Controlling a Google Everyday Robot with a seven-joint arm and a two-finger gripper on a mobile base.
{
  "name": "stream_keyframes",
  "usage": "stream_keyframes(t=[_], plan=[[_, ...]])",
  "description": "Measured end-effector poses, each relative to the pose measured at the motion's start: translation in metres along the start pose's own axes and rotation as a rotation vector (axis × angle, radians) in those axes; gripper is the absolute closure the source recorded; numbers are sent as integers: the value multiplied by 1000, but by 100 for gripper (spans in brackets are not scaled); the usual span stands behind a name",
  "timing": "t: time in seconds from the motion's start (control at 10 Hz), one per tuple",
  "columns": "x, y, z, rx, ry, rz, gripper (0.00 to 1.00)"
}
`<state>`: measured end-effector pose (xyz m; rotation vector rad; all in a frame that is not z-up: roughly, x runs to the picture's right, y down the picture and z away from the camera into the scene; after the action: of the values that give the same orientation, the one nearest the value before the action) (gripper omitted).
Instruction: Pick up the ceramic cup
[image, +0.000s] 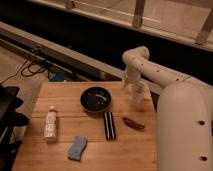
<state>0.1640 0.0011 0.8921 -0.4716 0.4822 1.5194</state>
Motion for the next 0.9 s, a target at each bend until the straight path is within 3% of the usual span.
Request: stream_keyframes(t=[0.3, 0.4, 0.6, 0.9], plan=[[-4, -9, -3, 21, -14, 1, 66], [-6, -1, -8, 23, -15, -12, 76], [-9, 4, -24, 25, -15, -26, 85], [-14, 4, -39, 37, -22, -43, 85]])
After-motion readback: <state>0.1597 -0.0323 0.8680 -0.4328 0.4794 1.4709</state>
